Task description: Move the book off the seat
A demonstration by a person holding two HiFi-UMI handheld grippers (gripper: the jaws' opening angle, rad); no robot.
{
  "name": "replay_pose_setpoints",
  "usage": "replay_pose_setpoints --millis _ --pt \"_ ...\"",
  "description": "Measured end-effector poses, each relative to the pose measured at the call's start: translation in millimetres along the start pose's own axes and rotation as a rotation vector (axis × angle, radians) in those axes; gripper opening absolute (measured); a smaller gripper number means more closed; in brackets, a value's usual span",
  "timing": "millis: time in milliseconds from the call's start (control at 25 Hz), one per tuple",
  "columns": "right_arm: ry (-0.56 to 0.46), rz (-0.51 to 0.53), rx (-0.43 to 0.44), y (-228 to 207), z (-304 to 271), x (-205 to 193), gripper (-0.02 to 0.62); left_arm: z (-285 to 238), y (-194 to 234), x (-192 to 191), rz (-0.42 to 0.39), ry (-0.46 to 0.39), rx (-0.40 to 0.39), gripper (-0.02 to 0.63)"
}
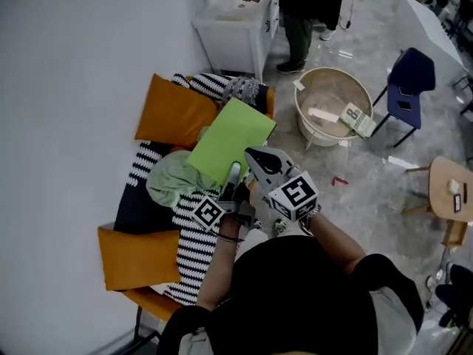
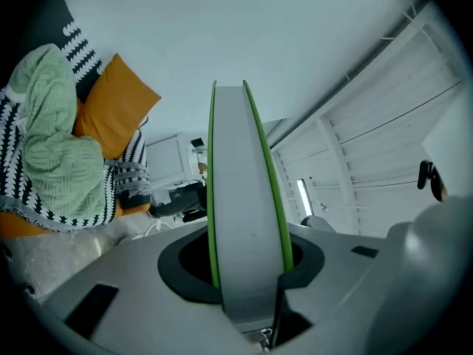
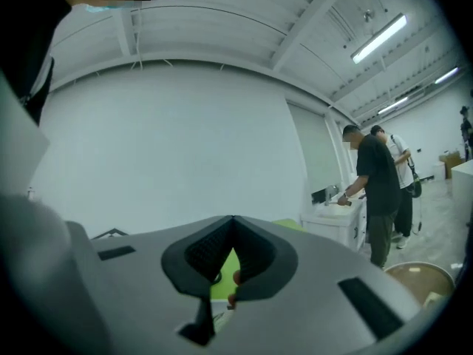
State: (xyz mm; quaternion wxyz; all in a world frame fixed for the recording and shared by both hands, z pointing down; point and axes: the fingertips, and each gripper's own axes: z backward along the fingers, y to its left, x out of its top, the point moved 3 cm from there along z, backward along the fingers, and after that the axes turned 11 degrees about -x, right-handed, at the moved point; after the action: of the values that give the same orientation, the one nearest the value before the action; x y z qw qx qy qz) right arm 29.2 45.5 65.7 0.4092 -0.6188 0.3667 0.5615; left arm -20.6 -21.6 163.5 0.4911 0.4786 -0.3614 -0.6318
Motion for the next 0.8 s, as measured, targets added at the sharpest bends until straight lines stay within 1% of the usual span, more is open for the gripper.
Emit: replay_pose_setpoints --millis 120,240,360,440,560,680,800 --pt "0.014 0.018 -0.094 -14.2 3.8 -2.7 0.015 -18.7 6.7 -9.6 0.04 0.088 -0.037 0.152" --pt "0.006 0.017 -0.188 -27.3 4.9 -0.4 0.015 -30.7 13.9 -17.0 0.062 0.175 -0.06 0.152" --pt "0.001 0.009 -0.284 -34.7 8.9 -0.5 0.015 -37.4 19.5 -24.8 0.12 0.248 -0.08 0.152" --pt "-0.002 0.006 -0.343 -38.9 13.6 -1.3 0.015 -42.7 25.0 -28.0 0.128 0.297 -0.09 0.152" --pt "-0.005 -0.001 -0.417 -45.9 25.5 -1.1 0.015 -54.4 25.1 -37.8 0.172 0.354 -0.102 0.152" --pt "-0.011 -0.005 -0.488 -58.8 37.2 0.0 0.015 -67.8 24.7 -48.9 0.182 0.409 -0.125 0.152" --pt "-0.02 -0.015 -0.548 -70.8 48.2 0.1 0.015 -75.6 28.2 -62.2 0.208 0.451 -0.13 0.152"
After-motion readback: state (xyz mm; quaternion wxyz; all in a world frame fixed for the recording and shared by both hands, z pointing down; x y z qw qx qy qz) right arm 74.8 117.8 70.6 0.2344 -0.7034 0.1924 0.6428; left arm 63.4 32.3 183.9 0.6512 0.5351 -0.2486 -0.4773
